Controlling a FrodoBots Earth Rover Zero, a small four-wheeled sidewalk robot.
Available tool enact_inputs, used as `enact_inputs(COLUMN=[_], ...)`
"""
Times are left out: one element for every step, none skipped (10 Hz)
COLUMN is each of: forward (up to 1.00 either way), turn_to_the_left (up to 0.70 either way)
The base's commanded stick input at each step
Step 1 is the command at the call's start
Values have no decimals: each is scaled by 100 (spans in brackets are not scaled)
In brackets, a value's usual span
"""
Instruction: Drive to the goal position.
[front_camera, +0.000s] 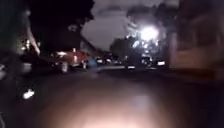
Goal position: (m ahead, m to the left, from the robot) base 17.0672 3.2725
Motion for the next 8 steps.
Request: enact_inputs(forward=[100,100,100,100,100,100,100,100], turn_to_the_left=[0,0,0,0,0,0,0,0])
